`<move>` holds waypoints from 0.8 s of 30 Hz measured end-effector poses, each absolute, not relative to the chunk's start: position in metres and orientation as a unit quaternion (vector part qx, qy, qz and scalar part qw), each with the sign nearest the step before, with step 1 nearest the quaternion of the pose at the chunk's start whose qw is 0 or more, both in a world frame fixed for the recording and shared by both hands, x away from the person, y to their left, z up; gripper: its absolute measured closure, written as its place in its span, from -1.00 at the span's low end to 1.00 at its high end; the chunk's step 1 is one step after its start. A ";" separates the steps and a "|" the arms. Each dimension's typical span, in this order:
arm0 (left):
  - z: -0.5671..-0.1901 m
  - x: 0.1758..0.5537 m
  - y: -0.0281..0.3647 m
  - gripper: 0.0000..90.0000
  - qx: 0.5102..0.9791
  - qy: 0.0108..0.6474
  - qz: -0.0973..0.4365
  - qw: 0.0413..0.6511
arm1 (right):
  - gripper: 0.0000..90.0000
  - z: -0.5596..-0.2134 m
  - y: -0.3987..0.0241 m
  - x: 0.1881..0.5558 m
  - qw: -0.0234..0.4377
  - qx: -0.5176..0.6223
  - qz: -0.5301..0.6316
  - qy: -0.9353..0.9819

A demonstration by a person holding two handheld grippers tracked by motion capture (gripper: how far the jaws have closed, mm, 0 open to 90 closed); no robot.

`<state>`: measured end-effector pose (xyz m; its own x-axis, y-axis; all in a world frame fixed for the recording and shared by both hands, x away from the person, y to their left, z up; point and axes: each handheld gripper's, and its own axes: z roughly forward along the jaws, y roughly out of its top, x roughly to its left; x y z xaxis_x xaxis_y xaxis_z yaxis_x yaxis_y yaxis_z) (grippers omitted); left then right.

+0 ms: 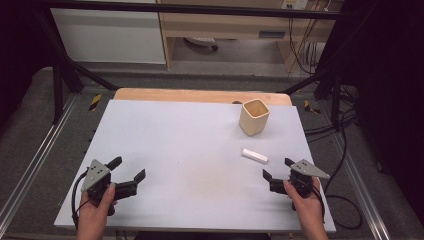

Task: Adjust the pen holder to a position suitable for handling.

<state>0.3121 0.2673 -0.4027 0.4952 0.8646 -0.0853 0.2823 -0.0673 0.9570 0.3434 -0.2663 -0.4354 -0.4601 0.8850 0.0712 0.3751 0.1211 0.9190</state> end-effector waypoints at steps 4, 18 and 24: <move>-0.403 0.312 0.267 -0.88 0.678 0.424 0.274 0.534 | -0.90 -0.433 -0.263 0.341 0.286 0.441 0.481 0.702; -0.405 0.313 0.268 -0.89 0.681 0.432 0.276 0.524 | -0.89 -0.416 -0.267 0.368 0.311 0.426 0.458 0.716; -0.405 0.313 0.268 -0.89 0.682 0.432 0.276 0.522 | -0.87 -0.404 -0.267 0.381 0.325 0.426 0.461 0.707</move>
